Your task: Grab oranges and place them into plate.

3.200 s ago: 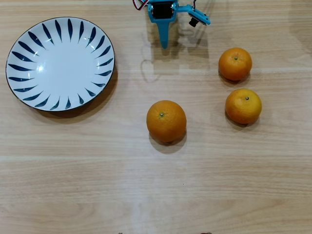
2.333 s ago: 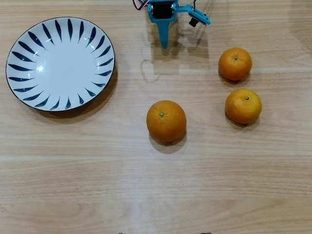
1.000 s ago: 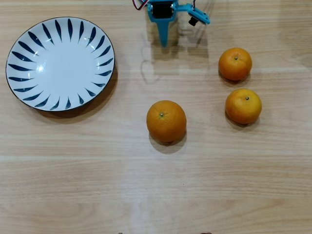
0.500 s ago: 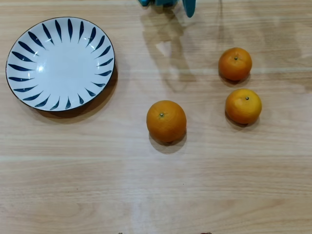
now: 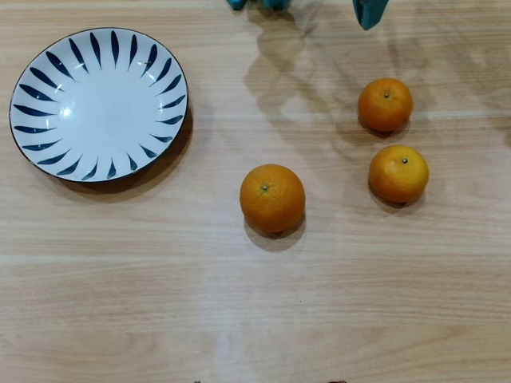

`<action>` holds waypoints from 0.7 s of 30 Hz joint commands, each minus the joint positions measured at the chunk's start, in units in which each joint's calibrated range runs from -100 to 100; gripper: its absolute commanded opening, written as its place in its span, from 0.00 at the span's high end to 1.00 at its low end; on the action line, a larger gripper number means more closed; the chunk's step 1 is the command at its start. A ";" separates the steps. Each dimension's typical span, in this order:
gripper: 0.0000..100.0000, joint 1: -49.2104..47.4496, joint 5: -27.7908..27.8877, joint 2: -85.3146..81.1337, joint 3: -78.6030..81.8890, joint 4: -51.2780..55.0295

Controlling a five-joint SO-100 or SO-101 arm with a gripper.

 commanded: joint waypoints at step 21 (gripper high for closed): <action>0.40 -0.26 -21.19 5.98 -1.11 -15.61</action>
